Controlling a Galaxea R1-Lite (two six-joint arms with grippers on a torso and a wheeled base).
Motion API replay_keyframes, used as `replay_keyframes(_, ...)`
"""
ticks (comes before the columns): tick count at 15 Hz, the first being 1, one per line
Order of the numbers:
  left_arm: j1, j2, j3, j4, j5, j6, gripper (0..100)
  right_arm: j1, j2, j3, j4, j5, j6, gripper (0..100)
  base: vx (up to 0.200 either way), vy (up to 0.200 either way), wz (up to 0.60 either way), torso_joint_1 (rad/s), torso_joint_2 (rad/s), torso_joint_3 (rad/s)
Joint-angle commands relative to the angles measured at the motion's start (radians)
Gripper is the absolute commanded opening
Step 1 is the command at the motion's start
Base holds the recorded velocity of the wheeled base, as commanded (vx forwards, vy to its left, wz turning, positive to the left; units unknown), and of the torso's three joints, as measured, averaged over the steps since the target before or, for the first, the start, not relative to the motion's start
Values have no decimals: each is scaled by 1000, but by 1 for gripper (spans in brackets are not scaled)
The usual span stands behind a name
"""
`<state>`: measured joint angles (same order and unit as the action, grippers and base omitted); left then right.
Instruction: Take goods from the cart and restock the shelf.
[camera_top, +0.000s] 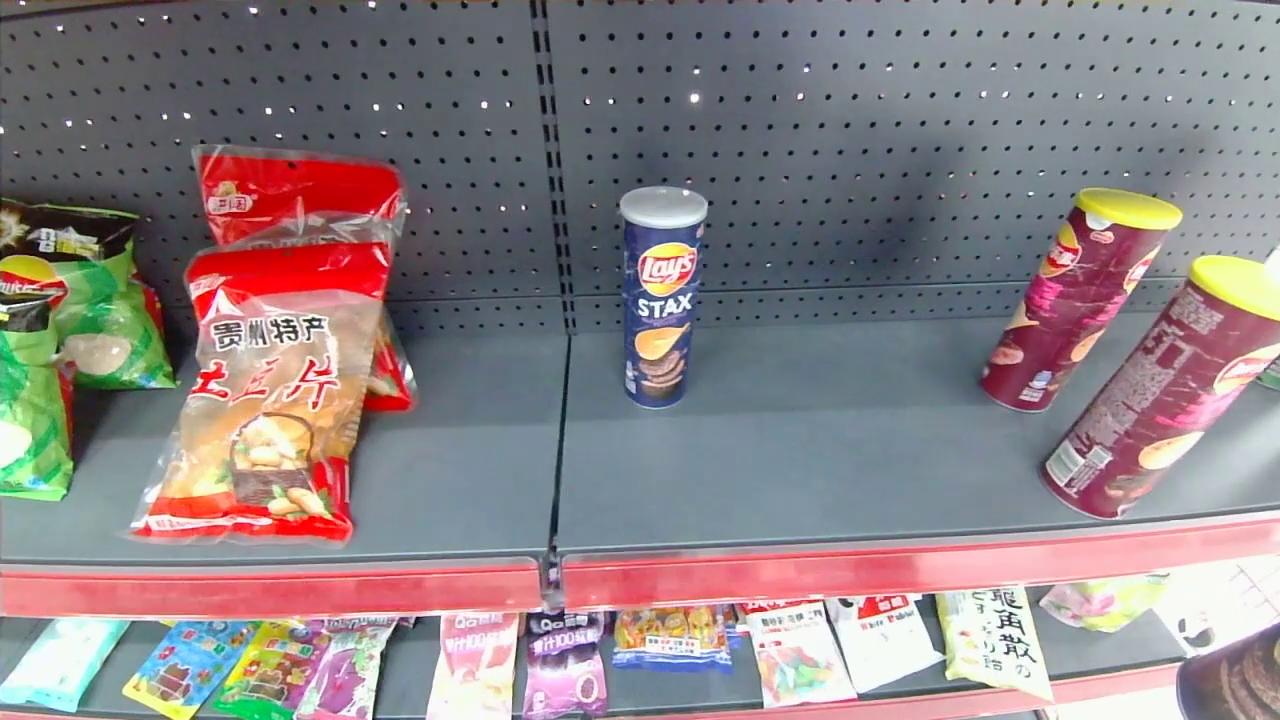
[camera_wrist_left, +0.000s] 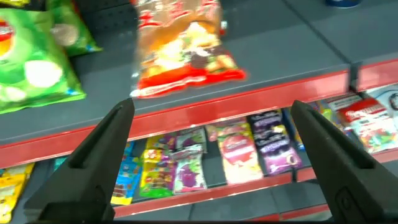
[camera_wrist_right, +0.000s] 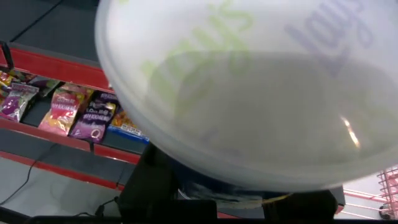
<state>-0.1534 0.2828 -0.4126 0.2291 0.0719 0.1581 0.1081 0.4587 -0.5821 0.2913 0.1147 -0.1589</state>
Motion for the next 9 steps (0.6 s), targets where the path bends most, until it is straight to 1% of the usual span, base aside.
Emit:
replay_keyframes(1,0,1,-2,-1,0,3,100,1,1,2,0,0,-1,0,0,0,0,0,0,0)
replay_keyframes(2,0,1,-2,-1,0,3,100,1,1,2,0,0,-1,0,0,0,0,0,0,0)
replay_keyframes(3,0,3,-2,-1,2,26,100,1,1,2,0,0,-2,0,0,0,0,0,0,0)
replay_keyframes(4,0,3,-2,-1,2,26,100,1,1,2,0,0,-4,0,0,0,0,0,0,0)
replay_keyframes(6,0,4,-2,-1,2,26,100,15,1,-1,0,0,-8,0,200,0,0,0,0,5)
replay_keyframes(7,0,4,0,-1,2,26,100,45,1,-2,0,0,-19,0,200,0,0,-27,-7,2)
replay_keyframes(9,0,3,0,-1,0,26,100,127,1,-10,2,5,-42,0,0,0,0,0,0,0)
